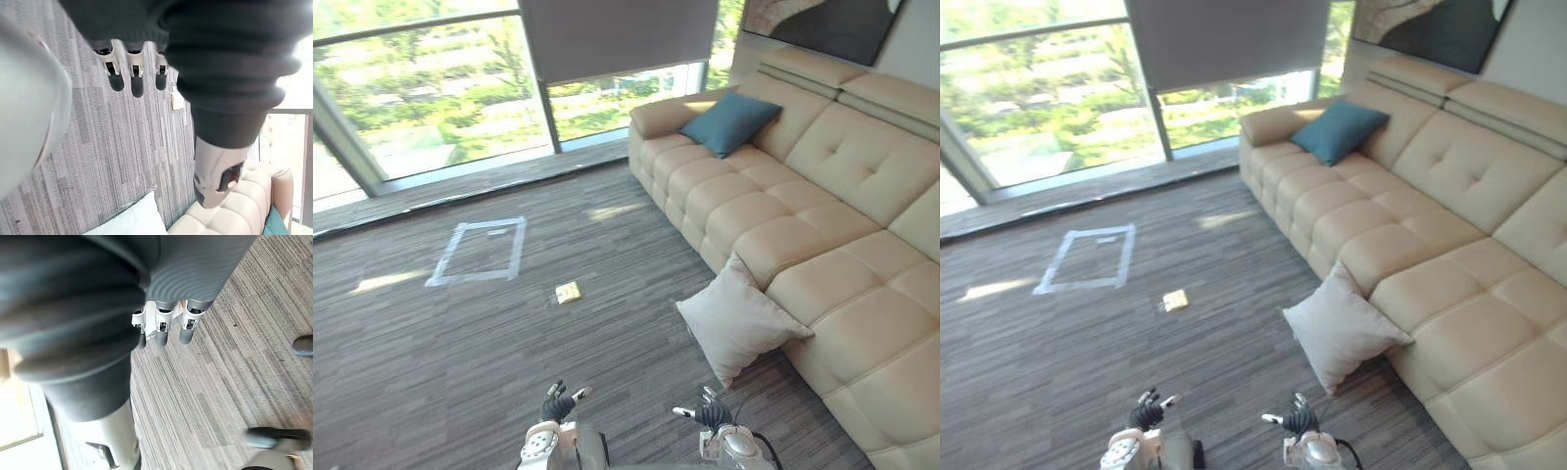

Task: Pick up cushions and gather them together orderly.

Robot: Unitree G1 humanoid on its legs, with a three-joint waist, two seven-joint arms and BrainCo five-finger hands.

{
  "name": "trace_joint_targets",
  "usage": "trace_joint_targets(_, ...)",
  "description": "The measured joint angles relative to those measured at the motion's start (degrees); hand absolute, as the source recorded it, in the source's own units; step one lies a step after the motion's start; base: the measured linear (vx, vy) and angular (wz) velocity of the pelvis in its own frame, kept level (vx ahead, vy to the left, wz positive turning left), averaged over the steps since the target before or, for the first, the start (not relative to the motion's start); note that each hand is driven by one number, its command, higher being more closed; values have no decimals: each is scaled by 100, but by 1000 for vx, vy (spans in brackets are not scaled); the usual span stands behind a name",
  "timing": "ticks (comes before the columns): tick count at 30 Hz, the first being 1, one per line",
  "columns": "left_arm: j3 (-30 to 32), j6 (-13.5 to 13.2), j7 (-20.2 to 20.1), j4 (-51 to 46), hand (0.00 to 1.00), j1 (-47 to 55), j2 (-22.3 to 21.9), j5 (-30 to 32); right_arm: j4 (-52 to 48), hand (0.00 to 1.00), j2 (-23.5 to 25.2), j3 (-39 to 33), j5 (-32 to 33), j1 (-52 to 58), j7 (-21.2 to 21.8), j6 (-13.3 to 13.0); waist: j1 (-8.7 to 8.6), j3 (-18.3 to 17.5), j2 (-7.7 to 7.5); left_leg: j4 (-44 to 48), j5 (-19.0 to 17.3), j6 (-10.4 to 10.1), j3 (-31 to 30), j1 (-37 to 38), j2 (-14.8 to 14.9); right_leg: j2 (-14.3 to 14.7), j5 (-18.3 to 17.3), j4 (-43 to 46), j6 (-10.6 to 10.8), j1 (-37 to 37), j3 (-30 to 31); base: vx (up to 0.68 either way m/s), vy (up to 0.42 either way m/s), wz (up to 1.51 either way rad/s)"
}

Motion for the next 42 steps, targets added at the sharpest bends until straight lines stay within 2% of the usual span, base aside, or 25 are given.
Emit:
trace_joint_targets(2,11,-22,18,73,0,-1,174,1,26,0,148,91,-2,86,-10,-4,0,-266,-405,199,-326,175,435,-44,-213,-348,44,9,50,-81,361,606,363,-79)
trace_joint_targets(3,8,-27,17,110,0,-40,197,4,25,0,187,90,-3,76,-11,-4,47,-272,-435,306,-455,261,646,27,-232,-439,134,173,88,-148,487,505,280,-67)
trace_joint_targets(4,5,-9,15,167,0,-87,209,4,24,0,195,88,-4,55,-11,-4,67,-278,-450,295,-544,360,796,193,-283,-506,239,454,148,-230,587,528,343,-90)
trace_joint_targets(5,-21,14,8,281,0,-95,204,5,4,0,184,83,-5,42,-5,-7,70,-241,-384,53,-608,467,1026,680,-352,-535,602,1622,435,-661,682,395,264,-77)
trace_joint_targets(7,-64,45,7,368,0,-130,212,2,-30,0,181,79,-13,33,8,-25,54,-164,-287,-248,-683,571,1101,1150,-406,-534,828,2905,600,-1195,588,326,202,-58)
trace_joint_targets(9,-183,75,19,484,0,-175,210,-1,-30,0,154,43,-18,58,36,-25,5,-78,-223,-780,-743,600,1245,1895,-467,-544,631,4007,328,-1751,42,257,121,-42)
trace_joint_targets(10,-271,81,18,491,0,-160,219,-1,-55,0,139,41,-18,52,41,-32,-2,-42,-173,-1042,-742,599,1348,2128,-472,-550,500,4030,212,-1953,-321,241,87,-32)
trace_joint_targets(12,-313,87,17,491,0,-162,212,-1,-56,0,137,34,-19,15,44,-45,-87,-34,-240,-1363,-784,519,1432,2469,-462,-647,369,3518,66,-2275,-1134,187,14,-20)
trace_joint_targets(14,-334,93,12,498,0,-159,204,0,-47,0,131,24,-19,-42,42,-75,-163,-37,-274,-1478,-887,344,1625,2604,-421,-692,453,2530,-24,-2551,-1778,203,-56,-38)
trace_joint_targets(16,-339,91,-5,533,0,-163,194,6,-36,0,134,-9,-21,-66,44,-78,-173,-40,-294,-1520,-1011,137,1820,2759,-415,-645,1017,1229,-205,-2598,-2126,346,-129,-55)
trace_joint_targets(17,-339,95,-5,583,0,-189,164,7,-44,0,116,-98,-29,-69,49,-94,-200,-30,-256,-1527,-1053,77,1827,2899,-337,-507,1360,1160,-511,-2529,-2156,481,-162,-47)
trace_joint_targets(18,-340,90,-16,597,0,-198,134,13,-25,0,117,-207,-30,-81,41,-85,-211,-30,-160,-1487,-1022,74,1810,2955,-236,-387,1265,1167,-562,-2466,-2176,505,-191,-34)
trace_joint_targets(21,-331,92,-24,602,0,-255,-32,27,-21,0,81,-388,-31,-93,37,-78,-236,3,-83,-1017,-1011,68,1647,2974,-47,-208,824,1382,-649,-2333,-2145,345,-179,-20)
trace_joint_targets(22,-290,91,-30,557,0,-249,-99,36,-23,0,90,-430,-31,-46,40,-73,-260,1,-83,-58,-963,-16,1404,2754,219,-56,671,1227,-668,-1992,-2152,359,-214,-9)
trace_joint_targets(23,-257,89,-33,538,0,-249,-115,37,-25,0,89,-431,-30,-44,42,-73,-264,1,-81,279,-921,-81,1321,2624,291,-7,651,1165,-669,-1894,-2137,395,-240,-12)
trace_joint_targets(25,-219,86,-43,433,0,-219,-132,42,-32,0,80,-416,-25,-11,42,-71,-261,-32,-42,2163,-359,-400,808,1814,602,215,595,869,-718,-1547,-1971,283,-130,-40)
trace_joint_targets(26,-193,80,-41,361,0,-157,-133,41,-22,0,79,-415,-23,-11,41,-63,-234,-42,-23,2897,-381,-421,635,1428,671,339,577,718,-751,-1392,-1810,275,-46,-75)
trace_joint_targets(28,-47,78,-27,275,0,-131,-141,17,-6,0,97,-416,-17,21,39,-54,-225,-48,27,3278,-735,-273,670,1027,719,421,598,479,-763,-1026,-1525,320,21,-93)
trace_joint_targets(31,-50,45,-16,194,0,-82,-136,12,-18,0,100,-416,-12,15,35,-50,-144,-56,-4,2096,-1083,-9,820,737,589,397,611,209,-698,-672,-876,256,104,-111)
trace_joint_targets(33,-59,37,-11,205,0,-84,-131,12,-26,0,103,-405,-13,-18,30,-58,-137,-66,-21,804,-1068,11,410,666,279,343,569,152,-558,-617,-425,259,217,-118)
trace_joint_targets(35,-62,19,-11,232,0,-81,-132,12,-17,0,77,-303,-19,12,17,-57,-130,-75,-6,-194,-875,130,-467,638,-71,305,441,222,-344,-622,14,280,298,-112)
trace_joint_targets(36,-63,4,-12,251,0,-70,-138,11,5,0,27,-142,-23,34,13,-56,-115,-96,11,-358,-479,-106,-757,703,-161,317,349,337,-211,-661,264,301,334,-115)
trace_joint_targets(37,-63,-26,-12,314,0,-69,-109,12,56,0,20,-23,-26,45,19,-55,-101,-165,-19,-322,-456,-109,-642,762,-252,266,293,377,-107,-676,472,292,329,-101)
trace_joint_targets(39,-59,-49,-15,453,0,-94,47,12,204,0,127,107,-32,73,52,-59,-108,-287,-260,-326,-551,23,-132,833,-319,85,353,282,-3,-724,746,296,333,-90)
trace_joint_targets(42,-60,-35,-25,572,0,-139,126,16,245,0,159,92,-32,54,55,-58,-91,-309,-349,-449,-637,169,305,1072,-417,-68,503,140,186,-709,1054,172,220,-77)
